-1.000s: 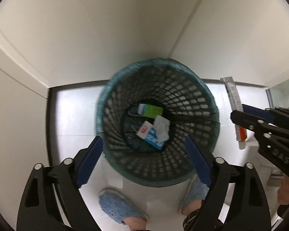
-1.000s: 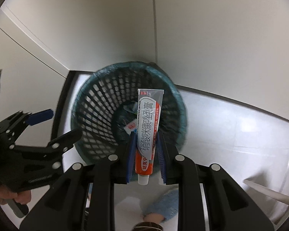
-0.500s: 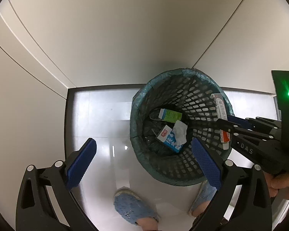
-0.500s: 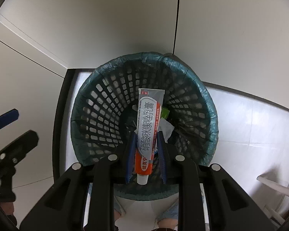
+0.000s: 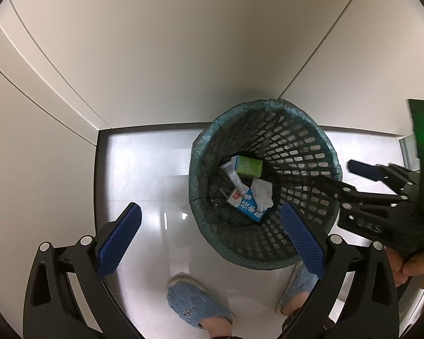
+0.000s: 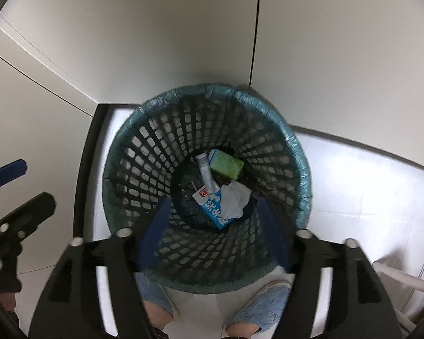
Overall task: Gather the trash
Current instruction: 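Raise both open tools from the basket back up to the counter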
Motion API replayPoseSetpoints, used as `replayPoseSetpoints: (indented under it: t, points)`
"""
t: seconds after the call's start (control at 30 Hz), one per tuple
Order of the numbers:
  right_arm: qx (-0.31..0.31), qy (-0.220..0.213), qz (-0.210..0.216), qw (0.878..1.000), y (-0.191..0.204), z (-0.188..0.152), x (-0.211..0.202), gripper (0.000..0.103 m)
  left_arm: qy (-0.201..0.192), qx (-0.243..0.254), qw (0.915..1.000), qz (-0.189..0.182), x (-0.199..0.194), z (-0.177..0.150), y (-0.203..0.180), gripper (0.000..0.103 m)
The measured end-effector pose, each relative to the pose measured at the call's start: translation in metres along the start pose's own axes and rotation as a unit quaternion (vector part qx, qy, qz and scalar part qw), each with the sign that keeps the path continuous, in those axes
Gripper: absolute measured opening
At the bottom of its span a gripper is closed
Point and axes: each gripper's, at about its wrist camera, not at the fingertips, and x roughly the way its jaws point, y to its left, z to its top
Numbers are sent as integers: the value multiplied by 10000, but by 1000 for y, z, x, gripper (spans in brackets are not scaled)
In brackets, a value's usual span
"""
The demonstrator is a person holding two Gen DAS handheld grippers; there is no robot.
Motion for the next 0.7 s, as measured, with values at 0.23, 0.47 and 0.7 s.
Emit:
replayPoseSetpoints:
  t: [0.23,0.47,0.7]
  points:
    - [81,-158,-76,9998,-7,3,-59,95,-3,-146,9999,-62,-33,7,-2,97]
    - [211,-371,-232,9988,-11,13,-132,95,-110,-178,9998,-4,-92,19,-7,97]
    - [472,-670,-182,9965,-10,31,-220,95,-310,-386,9988,-20,-169,42,0,97]
